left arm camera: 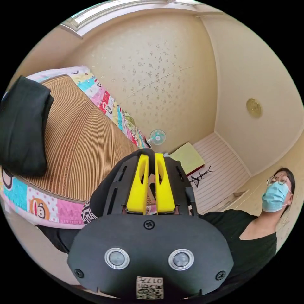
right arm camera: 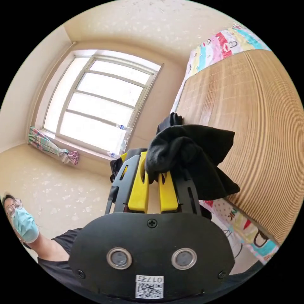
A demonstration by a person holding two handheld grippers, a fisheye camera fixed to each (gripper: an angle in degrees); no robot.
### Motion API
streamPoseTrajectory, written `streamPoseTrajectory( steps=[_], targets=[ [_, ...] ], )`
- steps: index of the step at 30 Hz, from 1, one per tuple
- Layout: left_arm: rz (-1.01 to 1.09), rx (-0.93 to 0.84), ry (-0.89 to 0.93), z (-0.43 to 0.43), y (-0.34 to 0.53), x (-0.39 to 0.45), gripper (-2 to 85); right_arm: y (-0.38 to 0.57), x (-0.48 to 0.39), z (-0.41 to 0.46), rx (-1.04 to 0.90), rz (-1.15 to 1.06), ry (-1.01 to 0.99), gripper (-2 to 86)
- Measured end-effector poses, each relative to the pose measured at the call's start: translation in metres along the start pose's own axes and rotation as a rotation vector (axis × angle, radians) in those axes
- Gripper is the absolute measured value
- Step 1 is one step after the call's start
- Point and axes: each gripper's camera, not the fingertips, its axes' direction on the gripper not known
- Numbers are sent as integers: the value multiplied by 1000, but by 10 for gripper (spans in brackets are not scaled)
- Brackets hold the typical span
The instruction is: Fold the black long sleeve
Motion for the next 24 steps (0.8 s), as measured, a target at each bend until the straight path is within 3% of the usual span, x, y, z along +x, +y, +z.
streamPoseTrajectory(
  steps=[4,8,10,12,14,19,24],
  targets=[
    [41,112,-14,-91,-74,11,39,-67,-108,102,29,-210,-49,22],
    [82,139,-183,-174,-122,27,50,-77,-163,188,55,-330,-73,49],
    [-9,157,-357,-201,-115,9,72,-59,-148,256,-15,-260,-62,66],
    [-168,289,-582,-233,-60,-27,109,-25,-120,305,-109,-214,-3,76],
    [-232,357,-639,-243,-2,-55,112,25,-84,341,-214,-195,50,80],
    [-365,299,-775,-194,137,-118,113,178,25,333,-333,-237,363,85],
    [-184,49,-895,-20,165,-118,136,222,67,208,-88,-271,859,99]
  ],
)
